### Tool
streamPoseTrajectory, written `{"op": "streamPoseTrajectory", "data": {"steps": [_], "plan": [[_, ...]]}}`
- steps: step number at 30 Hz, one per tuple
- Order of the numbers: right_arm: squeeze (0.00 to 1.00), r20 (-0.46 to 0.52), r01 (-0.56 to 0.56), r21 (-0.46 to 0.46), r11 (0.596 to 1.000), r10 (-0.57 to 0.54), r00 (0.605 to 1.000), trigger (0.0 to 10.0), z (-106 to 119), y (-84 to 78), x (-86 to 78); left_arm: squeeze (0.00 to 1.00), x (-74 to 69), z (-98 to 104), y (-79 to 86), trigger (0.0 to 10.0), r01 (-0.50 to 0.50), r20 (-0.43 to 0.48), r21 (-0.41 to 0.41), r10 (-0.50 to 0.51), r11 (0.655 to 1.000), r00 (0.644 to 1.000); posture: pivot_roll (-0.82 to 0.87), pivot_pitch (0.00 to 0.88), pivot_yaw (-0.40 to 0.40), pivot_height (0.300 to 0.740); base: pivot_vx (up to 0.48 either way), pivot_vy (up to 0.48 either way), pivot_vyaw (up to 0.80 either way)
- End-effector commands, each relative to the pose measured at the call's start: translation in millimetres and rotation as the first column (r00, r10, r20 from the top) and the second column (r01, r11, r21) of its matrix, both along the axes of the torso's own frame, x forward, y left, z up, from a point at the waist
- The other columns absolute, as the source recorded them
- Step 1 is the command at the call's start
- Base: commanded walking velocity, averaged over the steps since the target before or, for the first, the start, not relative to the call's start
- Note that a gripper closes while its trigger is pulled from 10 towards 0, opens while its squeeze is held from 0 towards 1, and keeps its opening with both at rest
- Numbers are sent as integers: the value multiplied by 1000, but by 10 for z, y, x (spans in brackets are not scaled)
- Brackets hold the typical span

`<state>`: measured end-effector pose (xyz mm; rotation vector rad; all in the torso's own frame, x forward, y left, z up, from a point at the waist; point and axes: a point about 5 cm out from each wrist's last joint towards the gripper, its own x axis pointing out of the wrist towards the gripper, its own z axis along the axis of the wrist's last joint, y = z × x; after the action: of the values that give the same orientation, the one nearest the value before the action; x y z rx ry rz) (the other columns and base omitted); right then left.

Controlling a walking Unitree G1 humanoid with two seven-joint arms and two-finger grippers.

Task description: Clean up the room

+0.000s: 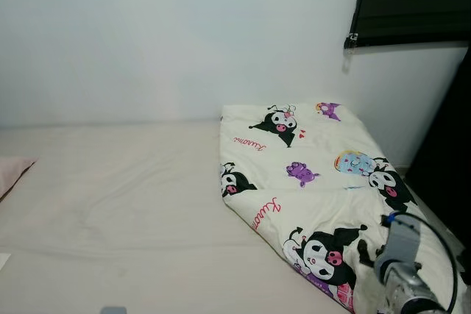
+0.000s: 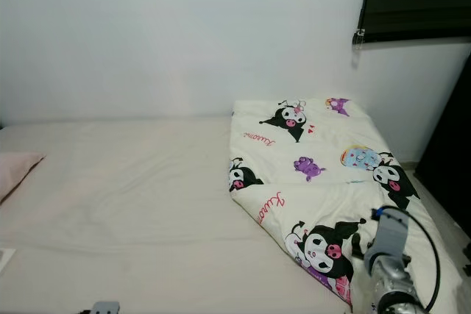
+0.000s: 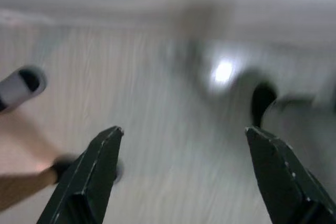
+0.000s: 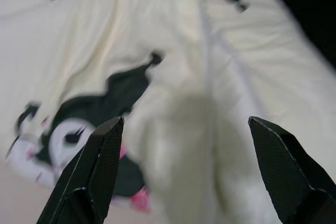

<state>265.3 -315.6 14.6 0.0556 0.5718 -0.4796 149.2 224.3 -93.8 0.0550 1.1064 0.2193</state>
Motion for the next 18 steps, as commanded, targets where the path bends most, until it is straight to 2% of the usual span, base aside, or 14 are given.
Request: {"op": "streamPoseTrajectory", "data": {"steps": [1,5,9,12,13,17,18], "plan": [[0,-1,15,-7,1000,-15,1000,10000,12,-3,13,0,140,55,-33,10000,-11,82,-33,14,999,997,-215,0,77,651,0,0,0],[0,21,47,-21,999,-46,999,10000,69,-64,28,0,215,85,-63,10000,-6,125,-61,14,998,992,-216,0,82,631,0,0,0],[0,41,64,-17,998,-64,997,10000,92,-93,29,0,251,102,-68,10000,9,136,-54,-2,999,991,-213,0,82,611,0,0,0],[0,76,70,16,997,-71,995,10000,124,-107,50,0,249,103,-65,10000,10,141,-48,-3,999,990,-206,0,80,596,0,0,0],[0,116,68,26,997,-70,991,10000,177,-124,84,0,226,95,-62,10000,16,140,-43,-10,999,990,-203,0,83,586,0,0,0],[0,143,69,25,997,-72,987,10000,219,-143,105,0,196,84,-56,10000,21,136,-39,-16,999,991,-199,0,83,577,0,0,0],[0,191,64,24,998,-67,979,10000,310,-178,157,0,141,64,-43,10000,33,124,-31,-29,999,992,-192,5,87,577,0,0,0]]}}
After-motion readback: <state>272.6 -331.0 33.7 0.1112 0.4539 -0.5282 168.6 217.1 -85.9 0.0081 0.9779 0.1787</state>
